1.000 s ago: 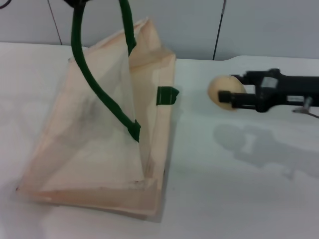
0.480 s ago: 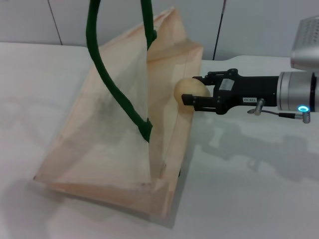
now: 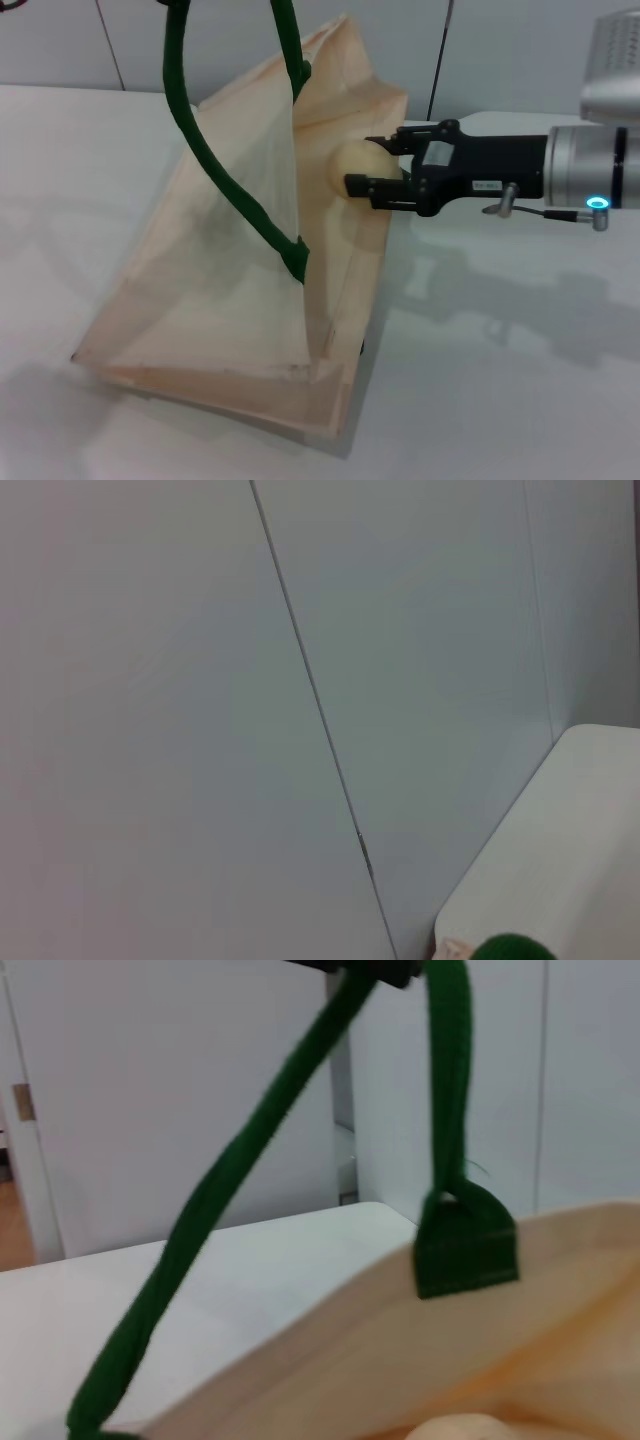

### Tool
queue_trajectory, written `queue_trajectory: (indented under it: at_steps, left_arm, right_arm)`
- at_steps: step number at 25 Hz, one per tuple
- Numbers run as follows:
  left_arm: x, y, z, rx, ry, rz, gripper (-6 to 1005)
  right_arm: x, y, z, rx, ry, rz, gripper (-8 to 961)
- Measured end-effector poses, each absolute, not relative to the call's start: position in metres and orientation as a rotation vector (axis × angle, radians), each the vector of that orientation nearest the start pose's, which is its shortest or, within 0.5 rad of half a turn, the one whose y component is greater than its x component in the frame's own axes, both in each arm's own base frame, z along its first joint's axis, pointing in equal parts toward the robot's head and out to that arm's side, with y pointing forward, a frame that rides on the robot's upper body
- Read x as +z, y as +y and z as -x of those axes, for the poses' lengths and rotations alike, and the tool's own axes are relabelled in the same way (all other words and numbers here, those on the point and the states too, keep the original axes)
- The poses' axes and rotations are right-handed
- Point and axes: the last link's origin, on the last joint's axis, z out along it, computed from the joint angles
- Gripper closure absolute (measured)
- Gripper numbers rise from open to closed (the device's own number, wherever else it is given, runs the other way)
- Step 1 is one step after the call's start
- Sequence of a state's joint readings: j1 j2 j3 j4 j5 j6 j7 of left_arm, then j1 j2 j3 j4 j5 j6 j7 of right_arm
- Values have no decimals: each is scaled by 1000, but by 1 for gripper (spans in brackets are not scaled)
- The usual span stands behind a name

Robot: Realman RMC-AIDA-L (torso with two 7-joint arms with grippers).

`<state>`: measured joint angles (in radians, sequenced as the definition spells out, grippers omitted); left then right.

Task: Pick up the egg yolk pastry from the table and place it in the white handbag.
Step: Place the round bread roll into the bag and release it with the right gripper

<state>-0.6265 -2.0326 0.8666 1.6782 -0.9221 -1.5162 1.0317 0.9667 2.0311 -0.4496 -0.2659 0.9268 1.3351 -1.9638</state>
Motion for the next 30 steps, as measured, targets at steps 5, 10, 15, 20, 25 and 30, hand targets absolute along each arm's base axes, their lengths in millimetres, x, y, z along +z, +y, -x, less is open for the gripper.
queue_trajectory:
  at_steps: [5,10,15,20,25,30]
  left_arm:
    - [150,383,105,-261,-236,2411,876]
    - [150,384,99,-269,-223,2415,877]
    - [150,384,97,-272,-217,2415,876]
    - [151,383,94,-283,-206,2416,875]
    - [151,383,93,-288,-202,2417,874]
    - [151,383,93,-288,-200,2416,873]
  right_arm:
    - [-57,404,-157,664,215,2858,374]
    - [-67,402,-153,664,164,2864,377]
    - [-73,404,-151,630,152,2859,379]
    - [-72,409,-152,603,163,2837,381]
    - [-73,410,-151,595,164,2839,380]
    - [-74,411,-151,586,167,2834,377]
